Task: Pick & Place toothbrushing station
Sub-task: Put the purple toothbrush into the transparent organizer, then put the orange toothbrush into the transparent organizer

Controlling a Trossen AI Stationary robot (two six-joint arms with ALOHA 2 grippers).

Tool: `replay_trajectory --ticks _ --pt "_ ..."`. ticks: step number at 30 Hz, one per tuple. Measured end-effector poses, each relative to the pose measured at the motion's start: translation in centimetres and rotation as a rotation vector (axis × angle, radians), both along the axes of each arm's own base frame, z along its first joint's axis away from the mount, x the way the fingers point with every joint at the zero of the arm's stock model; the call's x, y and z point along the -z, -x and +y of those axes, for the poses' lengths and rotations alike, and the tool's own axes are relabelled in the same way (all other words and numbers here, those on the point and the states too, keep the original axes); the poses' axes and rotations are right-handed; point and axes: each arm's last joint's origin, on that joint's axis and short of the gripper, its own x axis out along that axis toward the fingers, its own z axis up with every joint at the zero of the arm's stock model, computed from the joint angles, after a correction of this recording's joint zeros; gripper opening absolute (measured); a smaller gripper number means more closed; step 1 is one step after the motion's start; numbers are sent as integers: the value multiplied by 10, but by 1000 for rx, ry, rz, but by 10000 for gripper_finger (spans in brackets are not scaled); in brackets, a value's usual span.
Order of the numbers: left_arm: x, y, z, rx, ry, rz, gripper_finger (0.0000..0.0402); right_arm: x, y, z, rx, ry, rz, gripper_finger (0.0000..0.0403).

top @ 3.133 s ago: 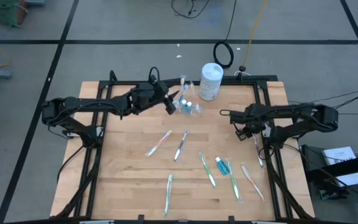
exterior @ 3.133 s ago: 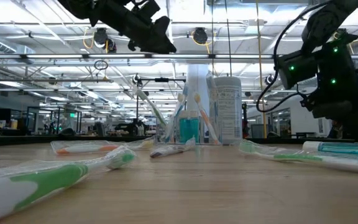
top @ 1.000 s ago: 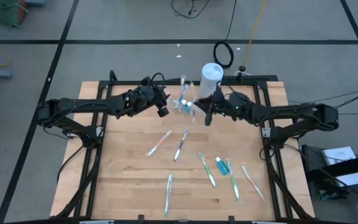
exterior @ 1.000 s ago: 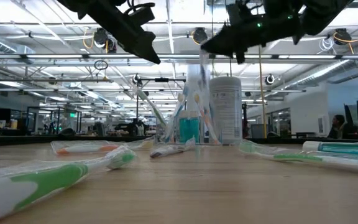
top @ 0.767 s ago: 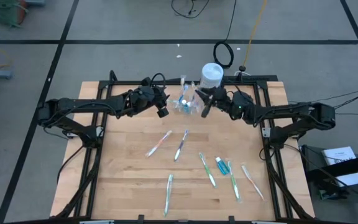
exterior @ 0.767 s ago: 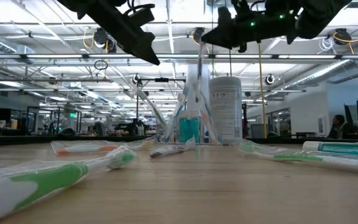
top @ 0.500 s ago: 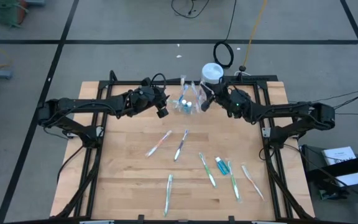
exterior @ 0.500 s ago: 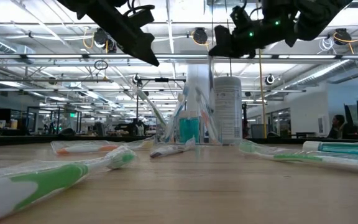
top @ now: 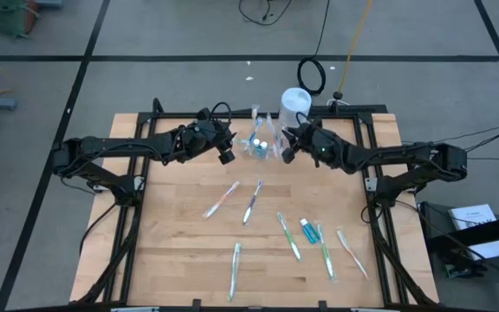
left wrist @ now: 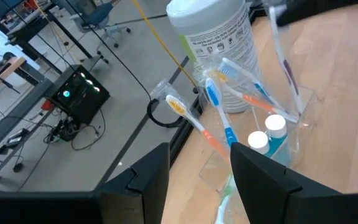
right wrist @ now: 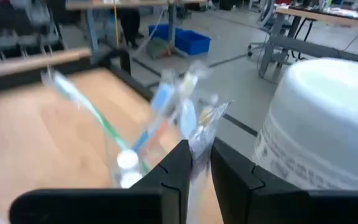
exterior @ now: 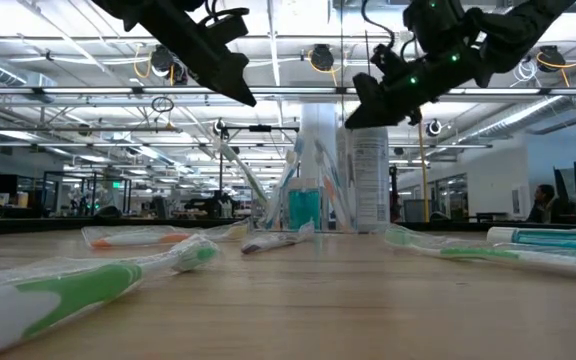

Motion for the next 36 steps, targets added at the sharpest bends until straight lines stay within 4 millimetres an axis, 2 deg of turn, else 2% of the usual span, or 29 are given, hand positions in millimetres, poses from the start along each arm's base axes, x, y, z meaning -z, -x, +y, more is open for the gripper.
replay_trajectory --ticks 8,16,27,36 --pt "0 0 0 -19 30 -31 177 16 7 4 -14 15 78 96" --pt "4 0 -2 24 116 -35 177 17 7 6 -20 4 69 151" --pt "24 12 -11 35 404 94 177 24 6 21 -83 0 172 155" --pt "33 14 -44 21 599 139 177 30 8 23 -90 -21 227 155"
